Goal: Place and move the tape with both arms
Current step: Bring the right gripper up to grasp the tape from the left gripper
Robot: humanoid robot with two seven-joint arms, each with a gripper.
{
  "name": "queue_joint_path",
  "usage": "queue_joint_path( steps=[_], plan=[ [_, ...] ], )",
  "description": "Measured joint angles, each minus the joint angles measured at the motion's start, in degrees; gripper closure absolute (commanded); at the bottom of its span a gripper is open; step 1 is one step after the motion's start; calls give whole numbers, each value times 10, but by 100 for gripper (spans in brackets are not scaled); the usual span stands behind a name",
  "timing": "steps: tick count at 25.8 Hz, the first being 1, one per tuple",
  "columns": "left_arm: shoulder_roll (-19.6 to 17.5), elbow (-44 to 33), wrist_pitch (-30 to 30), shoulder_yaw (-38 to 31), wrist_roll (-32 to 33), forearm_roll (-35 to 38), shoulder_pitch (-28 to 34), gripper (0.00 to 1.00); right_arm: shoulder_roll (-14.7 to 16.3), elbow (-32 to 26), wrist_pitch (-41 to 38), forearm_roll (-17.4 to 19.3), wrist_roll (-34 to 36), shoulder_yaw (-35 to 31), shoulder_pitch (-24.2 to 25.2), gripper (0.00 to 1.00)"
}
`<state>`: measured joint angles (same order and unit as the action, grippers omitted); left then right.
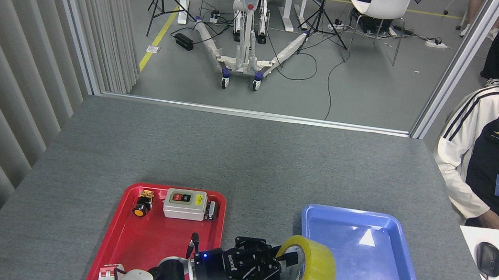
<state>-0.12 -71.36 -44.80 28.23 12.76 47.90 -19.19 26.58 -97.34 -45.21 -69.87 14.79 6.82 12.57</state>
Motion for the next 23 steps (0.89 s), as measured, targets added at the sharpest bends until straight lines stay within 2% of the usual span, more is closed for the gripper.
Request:
queue_joint_path(
  steps=[2, 12, 13, 16, 20, 23],
  plan=[
    [1, -3, 9, 1, -1, 0, 3, 100, 1, -1, 0, 0, 0, 1, 1, 100],
    [9, -18, 40, 4, 3, 3, 23, 100, 3, -7, 0, -1, 12, 2, 7, 100],
    [9, -19, 40, 4, 3, 3, 24, 93, 3, -7, 0, -1, 12, 2, 8, 100],
    [10, -20, 40, 4, 3, 4, 24, 0, 5, -7, 0, -1, 15, 1, 8, 100],
    [11, -25, 41, 7, 5, 2, 26, 0, 6, -7, 0, 1, 21, -5, 8, 100],
    [7, -39, 16, -10, 7, 1, 34, 0, 7, -4, 1, 3, 21, -22, 10, 100]
  ],
)
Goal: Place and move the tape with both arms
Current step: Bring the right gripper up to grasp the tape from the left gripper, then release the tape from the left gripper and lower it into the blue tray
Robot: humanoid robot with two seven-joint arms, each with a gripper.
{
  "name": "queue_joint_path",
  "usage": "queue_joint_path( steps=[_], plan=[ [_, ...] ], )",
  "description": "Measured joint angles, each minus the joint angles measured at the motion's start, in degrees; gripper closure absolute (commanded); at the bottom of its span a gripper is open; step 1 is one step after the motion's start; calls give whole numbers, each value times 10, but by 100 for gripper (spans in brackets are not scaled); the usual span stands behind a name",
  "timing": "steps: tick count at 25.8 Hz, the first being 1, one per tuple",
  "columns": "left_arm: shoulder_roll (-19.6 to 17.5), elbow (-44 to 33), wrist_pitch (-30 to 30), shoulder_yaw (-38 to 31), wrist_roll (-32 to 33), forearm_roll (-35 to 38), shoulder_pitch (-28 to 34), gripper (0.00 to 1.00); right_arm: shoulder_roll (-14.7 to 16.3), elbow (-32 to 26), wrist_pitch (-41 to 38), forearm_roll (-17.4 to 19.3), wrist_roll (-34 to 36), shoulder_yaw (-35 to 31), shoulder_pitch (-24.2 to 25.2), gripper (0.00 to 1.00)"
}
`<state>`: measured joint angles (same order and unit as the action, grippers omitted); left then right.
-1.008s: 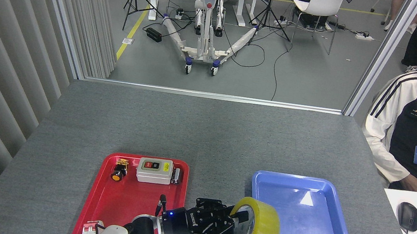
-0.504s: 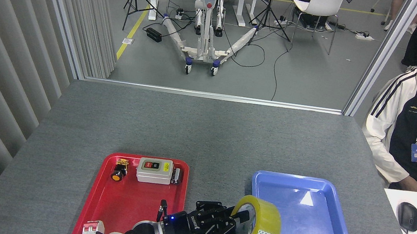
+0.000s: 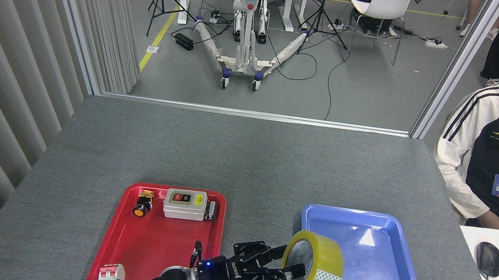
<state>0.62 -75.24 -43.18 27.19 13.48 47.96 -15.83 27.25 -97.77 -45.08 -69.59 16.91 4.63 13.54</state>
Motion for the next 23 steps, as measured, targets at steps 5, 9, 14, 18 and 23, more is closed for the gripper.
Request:
queue_joint_path(
  steps=[5, 9, 14, 18, 23],
  plan=[
    [-9, -43, -13, -80, -17, -15, 36, 0, 0, 3, 70, 1, 15, -25, 1, 100],
    [-23, -81, 22, -147, -23, -21, 64, 0, 0, 6, 176, 2, -38, -46, -1, 100],
    [-72, -103, 44, -239, -62, -20, 99, 0, -2, 7, 283, 19, -258, -47, -38, 100],
    [-106, -111, 63, -310, -134, -7, 138, 0, -1, 9, 340, 36, -454, -16, -98, 100],
    [-114, -137, 152, -363, -199, 123, 182, 0, -2, 20, 377, 56, -552, 8, -133, 100]
  ],
)
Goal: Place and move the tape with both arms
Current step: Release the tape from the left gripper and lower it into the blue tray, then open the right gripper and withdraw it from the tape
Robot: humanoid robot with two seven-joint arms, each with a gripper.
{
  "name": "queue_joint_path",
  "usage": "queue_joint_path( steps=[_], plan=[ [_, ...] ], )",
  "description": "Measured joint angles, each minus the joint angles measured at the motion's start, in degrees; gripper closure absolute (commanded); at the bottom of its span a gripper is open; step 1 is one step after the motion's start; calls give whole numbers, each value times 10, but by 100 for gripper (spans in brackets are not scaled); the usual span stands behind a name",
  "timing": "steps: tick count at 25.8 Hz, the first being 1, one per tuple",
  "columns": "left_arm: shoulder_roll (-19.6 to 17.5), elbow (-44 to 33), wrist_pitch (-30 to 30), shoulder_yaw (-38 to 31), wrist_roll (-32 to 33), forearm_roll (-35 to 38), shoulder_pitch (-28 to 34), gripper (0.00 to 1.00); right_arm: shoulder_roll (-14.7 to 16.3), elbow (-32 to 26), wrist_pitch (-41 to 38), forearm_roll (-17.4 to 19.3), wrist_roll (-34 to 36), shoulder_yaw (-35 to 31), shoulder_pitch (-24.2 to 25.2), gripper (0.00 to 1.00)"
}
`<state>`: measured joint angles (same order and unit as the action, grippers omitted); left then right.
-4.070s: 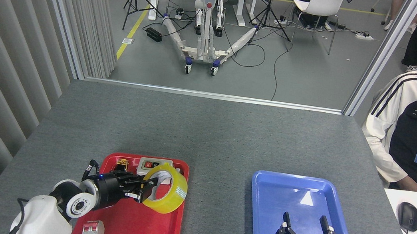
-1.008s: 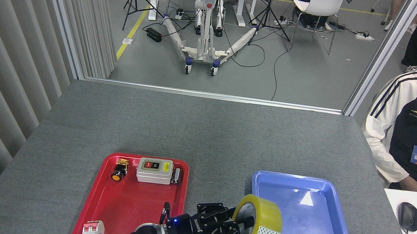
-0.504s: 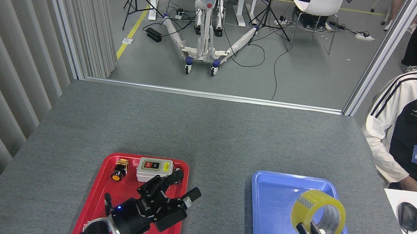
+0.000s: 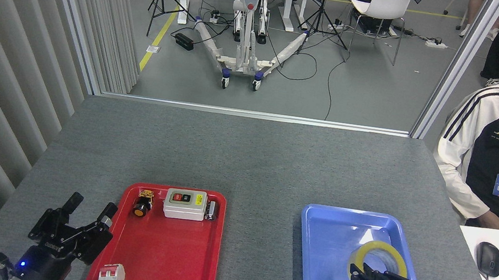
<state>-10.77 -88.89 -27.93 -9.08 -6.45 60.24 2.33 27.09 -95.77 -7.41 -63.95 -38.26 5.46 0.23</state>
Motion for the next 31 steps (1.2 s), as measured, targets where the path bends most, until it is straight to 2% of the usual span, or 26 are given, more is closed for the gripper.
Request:
queue_joint_path(
  steps=[1, 3, 4, 5, 6, 9, 14, 16, 18, 20, 22, 25, 31],
  plan=[
    [0, -10, 34, 2, -5, 32, 8, 0, 0, 2, 3, 3, -5, 2, -2, 95],
    [0, -28, 97, 12, -10, 83, 24, 0, 1, 9, 8, 6, -11, 5, -2, 50],
    [0, -35, 120, 16, -13, 99, 29, 0, 1, 14, 10, 6, -12, 6, -2, 32],
    [0, -41, 137, 19, -14, 110, 34, 0, 2, 17, 15, 6, -13, 6, -2, 21],
    [0, -44, 151, 22, -14, 119, 37, 0, 2, 20, 23, 6, -14, 7, -1, 13],
    [1, -49, 169, 27, -14, 128, 40, 0, 2, 23, 55, 5, 6, 7, 1, 3],
    [2, -45, 182, 36, -7, 122, 41, 0, 0, 5, 95, 4, 110, 1, 14, 2],
    [2, -45, 184, 38, -6, 115, 40, 0, -1, -6, 98, 3, 184, -8, 23, 2],
    [3, -46, 186, 43, -5, 111, 40, 0, -1, -11, 98, -5, 287, -16, 33, 2],
    [4, -48, 190, 47, -10, 110, 39, 0, -4, -10, 98, -23, 377, -19, 42, 2],
    [7, -50, 207, 48, -14, 109, 38, 0, -12, -6, 96, -42, 433, -20, 52, 2],
    [10, -51, 245, 50, -16, 108, 38, 0, -26, -2, 88, -59, 468, -21, 66, 2],
    [11, -51, 261, 56, -16, 108, 37, 0, -39, 0, 83, -75, 481, -21, 81, 2]
  ],
)
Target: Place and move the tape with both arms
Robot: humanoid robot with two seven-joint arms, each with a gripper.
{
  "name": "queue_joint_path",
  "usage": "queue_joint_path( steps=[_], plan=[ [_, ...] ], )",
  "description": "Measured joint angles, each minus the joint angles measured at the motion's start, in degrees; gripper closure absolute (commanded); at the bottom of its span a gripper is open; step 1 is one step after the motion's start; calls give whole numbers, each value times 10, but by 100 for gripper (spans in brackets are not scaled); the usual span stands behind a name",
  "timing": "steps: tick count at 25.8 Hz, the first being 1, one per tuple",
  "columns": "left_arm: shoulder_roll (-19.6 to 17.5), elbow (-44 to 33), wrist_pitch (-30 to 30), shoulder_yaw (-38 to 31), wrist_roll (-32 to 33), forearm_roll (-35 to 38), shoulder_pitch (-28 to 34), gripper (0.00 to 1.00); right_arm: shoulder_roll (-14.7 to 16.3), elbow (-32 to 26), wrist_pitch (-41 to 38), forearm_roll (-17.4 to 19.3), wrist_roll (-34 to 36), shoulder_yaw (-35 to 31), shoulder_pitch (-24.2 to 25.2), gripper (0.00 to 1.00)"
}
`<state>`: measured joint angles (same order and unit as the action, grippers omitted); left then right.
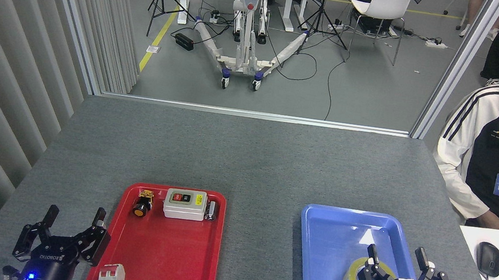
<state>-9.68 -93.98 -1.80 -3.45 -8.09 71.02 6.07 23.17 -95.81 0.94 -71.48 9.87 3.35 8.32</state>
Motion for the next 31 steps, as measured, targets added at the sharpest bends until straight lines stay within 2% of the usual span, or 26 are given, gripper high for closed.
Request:
queue_joint_path(
  steps=[10, 17, 31],
  plan=[
    [-5, 14, 1, 6, 7, 7, -1, 0, -23, 0, 37, -23, -13, -4, 1, 2],
    [-7, 13, 0, 6, 7, 20, -1, 0, -26, -1, 53, -28, -38, 0, 5, 2],
    [-8, 22, -16, 5, 12, 26, -3, 0, -34, 0, 54, -30, -39, 1, 6, 2]
  ],
)
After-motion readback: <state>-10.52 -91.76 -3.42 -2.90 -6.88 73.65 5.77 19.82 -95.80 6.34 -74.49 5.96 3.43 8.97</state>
